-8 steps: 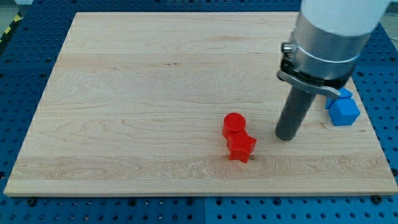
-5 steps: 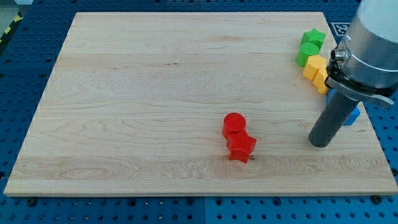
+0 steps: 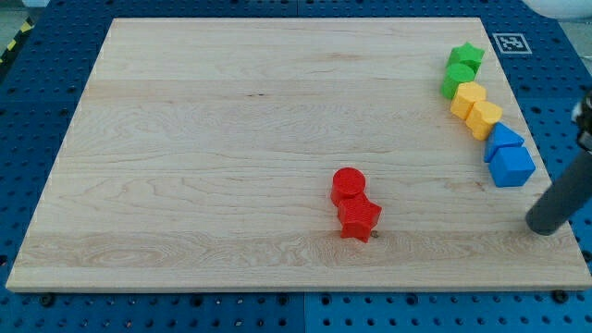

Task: Move your arm at blue cube

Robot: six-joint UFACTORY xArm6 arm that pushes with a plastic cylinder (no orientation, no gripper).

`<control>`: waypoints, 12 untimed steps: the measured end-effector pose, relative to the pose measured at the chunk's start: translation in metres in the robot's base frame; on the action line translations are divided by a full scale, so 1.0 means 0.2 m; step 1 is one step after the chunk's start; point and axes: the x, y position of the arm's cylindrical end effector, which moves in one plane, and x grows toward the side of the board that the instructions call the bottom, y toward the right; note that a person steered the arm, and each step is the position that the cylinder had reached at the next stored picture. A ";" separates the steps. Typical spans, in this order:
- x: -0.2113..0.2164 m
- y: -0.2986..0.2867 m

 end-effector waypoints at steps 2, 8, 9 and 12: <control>0.06 0.21; -0.34 0.39; -0.34 0.39; -0.36 0.31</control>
